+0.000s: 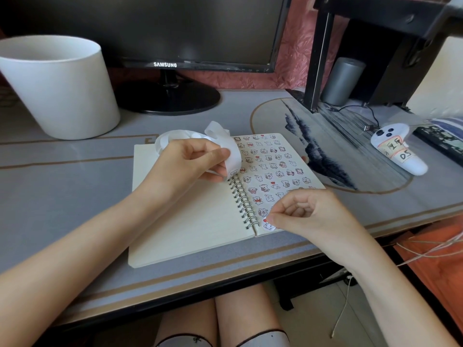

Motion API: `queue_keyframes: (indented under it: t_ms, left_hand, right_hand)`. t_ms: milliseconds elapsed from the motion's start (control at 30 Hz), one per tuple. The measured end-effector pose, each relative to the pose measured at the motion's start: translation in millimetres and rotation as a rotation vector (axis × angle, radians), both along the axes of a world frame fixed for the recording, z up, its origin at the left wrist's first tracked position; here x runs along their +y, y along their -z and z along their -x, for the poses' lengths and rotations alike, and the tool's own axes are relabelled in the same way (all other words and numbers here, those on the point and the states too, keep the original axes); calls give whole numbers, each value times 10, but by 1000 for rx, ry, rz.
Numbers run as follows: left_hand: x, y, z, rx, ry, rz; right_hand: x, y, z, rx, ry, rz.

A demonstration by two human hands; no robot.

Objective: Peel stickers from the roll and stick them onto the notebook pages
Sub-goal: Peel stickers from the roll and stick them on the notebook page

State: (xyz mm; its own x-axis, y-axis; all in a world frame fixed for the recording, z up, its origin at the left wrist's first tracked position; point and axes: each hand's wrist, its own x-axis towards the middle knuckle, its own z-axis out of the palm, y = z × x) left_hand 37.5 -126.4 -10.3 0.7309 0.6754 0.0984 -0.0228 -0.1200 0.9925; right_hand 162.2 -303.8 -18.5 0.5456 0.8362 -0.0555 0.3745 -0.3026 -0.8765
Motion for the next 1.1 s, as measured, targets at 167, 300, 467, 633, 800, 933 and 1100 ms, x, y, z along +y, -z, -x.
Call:
queue_keyframes:
  t_ms: [167, 300, 467, 633, 800, 933, 1100]
  left_hand:
    - [1, -1, -5, -4, 1, 4]
    - [6, 1, -5, -7, 1, 15]
    - [6, 5, -4, -3, 1, 14]
    - [3, -4, -5, -6, 1, 15]
    - [2, -4, -6, -5, 1, 14]
    - [2, 0, -10, -5, 1, 12]
    - [5, 4, -6, -5, 4, 12]
  right_hand:
    - [-1, 8, 12, -32, -4, 1]
    - [4, 18, 7, -56, -15, 9]
    - [-3, 34, -15, -73, -16, 13]
    - [-3, 52, -34, -71, -19, 14]
    - [-18, 12, -61, -66, -40, 32]
    - [-22, -5, -79, -55, -56, 29]
    - [19, 17, -41, -36, -13, -12]
